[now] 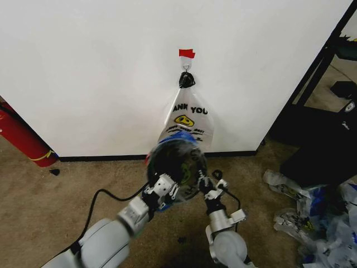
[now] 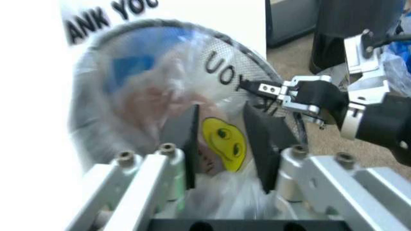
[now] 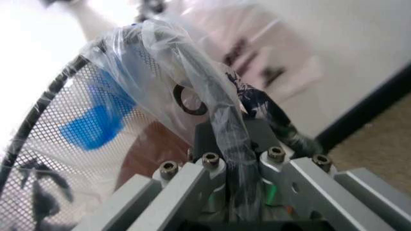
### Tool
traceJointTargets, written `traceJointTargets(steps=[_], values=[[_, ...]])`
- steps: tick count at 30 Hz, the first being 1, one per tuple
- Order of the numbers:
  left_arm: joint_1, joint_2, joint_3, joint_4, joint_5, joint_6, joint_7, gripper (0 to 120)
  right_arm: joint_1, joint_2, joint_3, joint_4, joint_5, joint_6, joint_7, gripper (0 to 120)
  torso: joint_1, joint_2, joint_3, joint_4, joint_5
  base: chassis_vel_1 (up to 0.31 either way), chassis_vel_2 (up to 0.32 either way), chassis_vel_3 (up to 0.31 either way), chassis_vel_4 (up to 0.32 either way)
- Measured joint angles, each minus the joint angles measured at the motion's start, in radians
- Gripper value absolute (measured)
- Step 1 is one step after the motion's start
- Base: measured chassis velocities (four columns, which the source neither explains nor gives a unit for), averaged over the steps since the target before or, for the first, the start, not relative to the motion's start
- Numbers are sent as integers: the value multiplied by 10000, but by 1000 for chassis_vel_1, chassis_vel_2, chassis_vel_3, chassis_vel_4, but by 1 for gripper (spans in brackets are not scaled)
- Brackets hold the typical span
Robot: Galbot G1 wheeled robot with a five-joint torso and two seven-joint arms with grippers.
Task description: Pick up the garbage bag from the wall and place it over the trash bin.
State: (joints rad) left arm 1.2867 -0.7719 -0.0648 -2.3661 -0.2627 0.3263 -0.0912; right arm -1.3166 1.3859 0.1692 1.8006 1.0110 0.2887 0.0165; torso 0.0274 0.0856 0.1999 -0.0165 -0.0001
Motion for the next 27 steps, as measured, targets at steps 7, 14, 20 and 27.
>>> traceJointTargets(steps=[7, 14, 20, 27], values=[[516, 389, -459, -545, 746, 1026, -745, 59, -95, 181, 193, 254, 82, -151, 752, 0, 0, 0, 0, -1, 1, 0, 0, 0, 0], [527, 301, -229, 254, 727, 2300, -1702, 91, -384, 350, 246, 791, 67, -156, 1121, 0, 0, 0, 0, 0, -1, 0, 0, 0, 0], [90, -56, -181, 1030, 437, 2161, -1826, 100, -666, 352, 60, 1166, -144, -201, 1224, 0, 0, 0, 1, -1, 0, 0, 0, 0, 0], [-190, -391, -197, 2605, 1174, 1327, -1900, 100, -832, 293, -126, 1578, -314, -602, 1829, 0, 0, 0, 1, -2, -1, 0, 0, 0, 0]])
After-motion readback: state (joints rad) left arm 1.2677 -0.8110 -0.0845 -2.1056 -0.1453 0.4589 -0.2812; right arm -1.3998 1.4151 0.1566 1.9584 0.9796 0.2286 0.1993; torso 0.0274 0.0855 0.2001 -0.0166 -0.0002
